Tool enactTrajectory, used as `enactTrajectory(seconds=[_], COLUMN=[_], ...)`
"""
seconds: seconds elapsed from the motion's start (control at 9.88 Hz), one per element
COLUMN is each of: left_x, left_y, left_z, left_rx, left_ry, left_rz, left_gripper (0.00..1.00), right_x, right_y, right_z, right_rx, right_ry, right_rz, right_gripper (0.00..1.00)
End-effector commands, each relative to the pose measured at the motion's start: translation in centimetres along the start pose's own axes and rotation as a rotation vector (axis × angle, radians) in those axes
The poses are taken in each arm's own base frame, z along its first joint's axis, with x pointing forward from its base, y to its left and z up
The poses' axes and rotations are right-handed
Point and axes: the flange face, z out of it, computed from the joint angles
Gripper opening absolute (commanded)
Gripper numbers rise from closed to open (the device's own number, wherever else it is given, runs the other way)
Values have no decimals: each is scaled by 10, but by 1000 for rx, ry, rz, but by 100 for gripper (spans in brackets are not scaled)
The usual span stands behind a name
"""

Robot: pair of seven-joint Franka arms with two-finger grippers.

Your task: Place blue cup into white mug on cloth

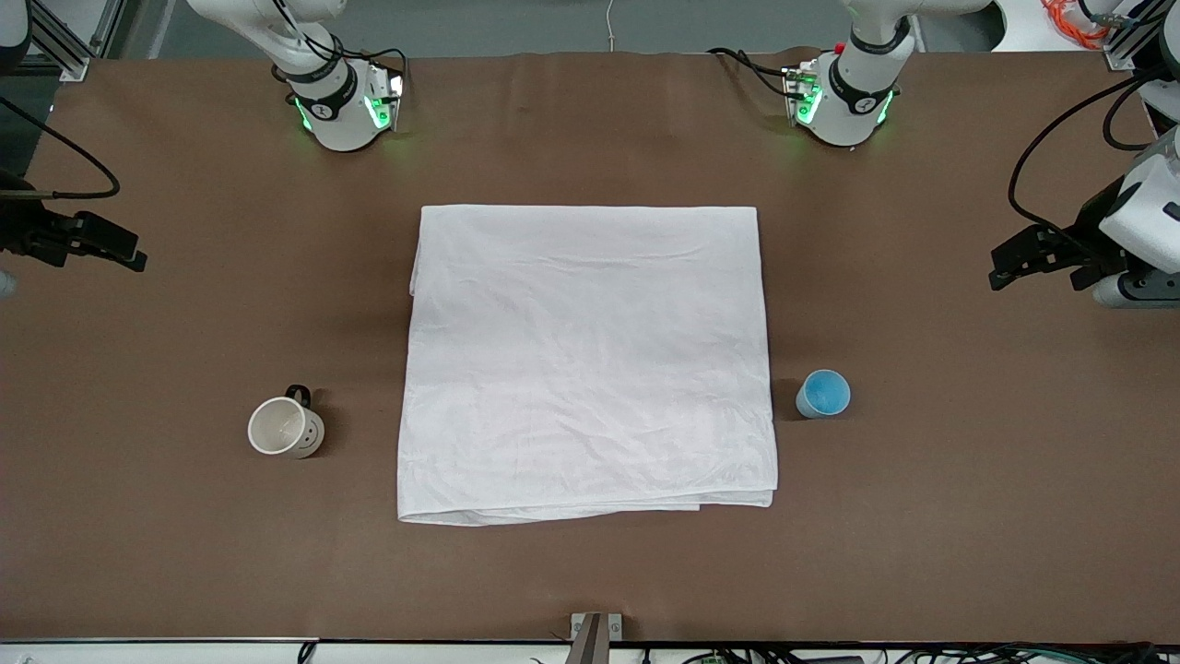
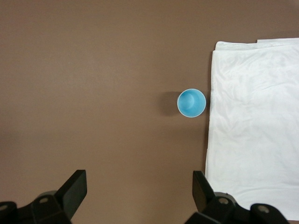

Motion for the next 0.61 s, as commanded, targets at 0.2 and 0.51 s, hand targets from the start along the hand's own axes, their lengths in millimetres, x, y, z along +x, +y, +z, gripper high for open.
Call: enactTrajectory(seconds=[0.2,0.51], left_x=[1,1], left_y=[0,0], left_z=[-4,-5], left_rx=[0,0], left_ry=[12,14], left_rz=[13,14], left_gripper=[100,100], right_x=[-3,-4], right_y=[-1,-26], right_z=[0,7], right_rx=[-12,-14], right_ry=[0,-9], right_rz=[16,-19], right_gripper=[100,100])
